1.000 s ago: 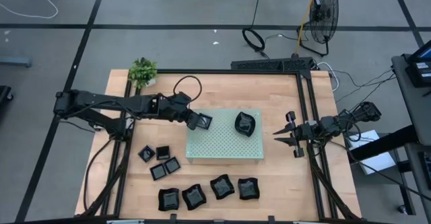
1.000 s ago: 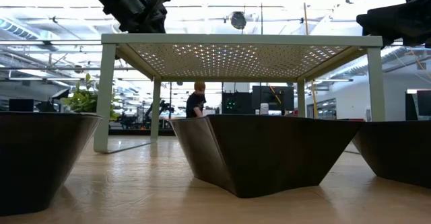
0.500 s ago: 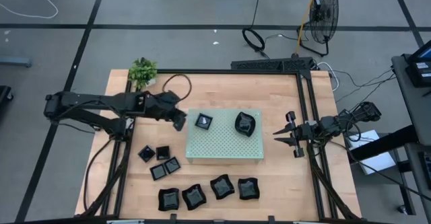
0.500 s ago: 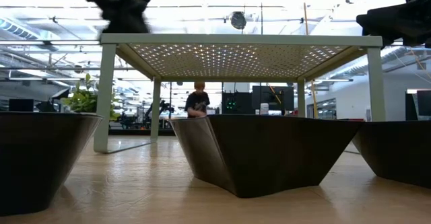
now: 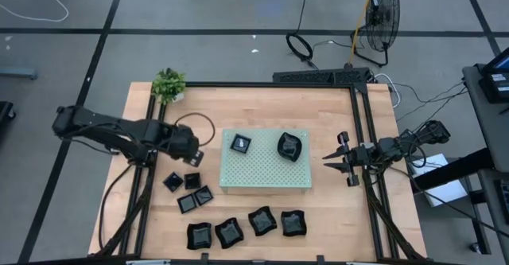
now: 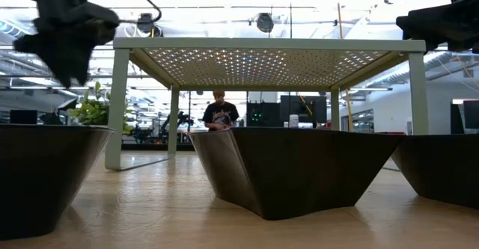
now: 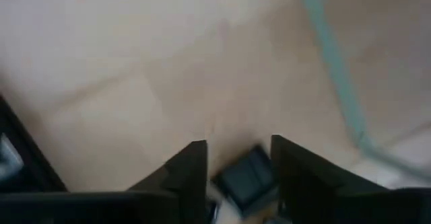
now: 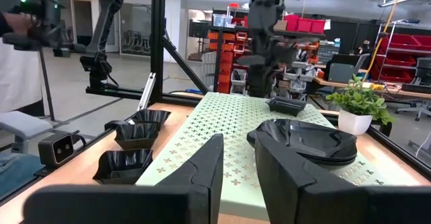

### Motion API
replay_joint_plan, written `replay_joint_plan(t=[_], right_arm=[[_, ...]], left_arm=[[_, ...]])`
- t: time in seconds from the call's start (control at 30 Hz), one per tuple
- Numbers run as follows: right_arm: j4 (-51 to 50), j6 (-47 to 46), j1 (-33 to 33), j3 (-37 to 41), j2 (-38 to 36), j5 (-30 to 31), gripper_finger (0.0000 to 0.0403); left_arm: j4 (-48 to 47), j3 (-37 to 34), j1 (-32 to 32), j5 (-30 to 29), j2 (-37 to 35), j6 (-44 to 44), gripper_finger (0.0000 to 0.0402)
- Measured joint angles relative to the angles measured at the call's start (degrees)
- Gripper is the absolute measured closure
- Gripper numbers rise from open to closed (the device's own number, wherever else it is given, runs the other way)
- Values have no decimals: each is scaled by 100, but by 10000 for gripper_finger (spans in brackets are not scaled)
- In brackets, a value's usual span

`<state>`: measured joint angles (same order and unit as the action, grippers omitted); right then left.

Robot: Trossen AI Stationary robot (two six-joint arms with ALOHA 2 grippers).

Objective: Pick & Place Mini shaped plates
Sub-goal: Stack the square plate on top of the square plate on the shelf

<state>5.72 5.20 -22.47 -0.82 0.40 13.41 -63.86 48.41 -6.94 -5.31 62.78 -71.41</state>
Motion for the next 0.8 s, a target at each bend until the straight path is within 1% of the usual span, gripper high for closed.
replay_joint_plan(t=[0.13,0.3,0.4,0.47,0.63,0.73,0.8], right_arm=[[0,1,-1,0,0,0,328],[2,0,0,0,-1,-1,328],[1,0,0,0,0,-1,328],[2,1,-1,0,0,0,328],[0,-1,-1,0,0,0,328],[0,1,-1,0,0,-2,328],[0,1,-1,0,0,-2,328]], left_arm=[[69,-343,-477,616,2,-691,196],[41,-852,-1113,946,2,-1554,187],[34,-1133,-1378,962,2,-1971,191],[81,-1272,-1501,945,4,-2088,197],[190,-1288,-1677,751,37,-2251,213],[230,-1296,-1727,508,55,-2649,222],[311,-1339,-1728,559,110,-2945,227]])
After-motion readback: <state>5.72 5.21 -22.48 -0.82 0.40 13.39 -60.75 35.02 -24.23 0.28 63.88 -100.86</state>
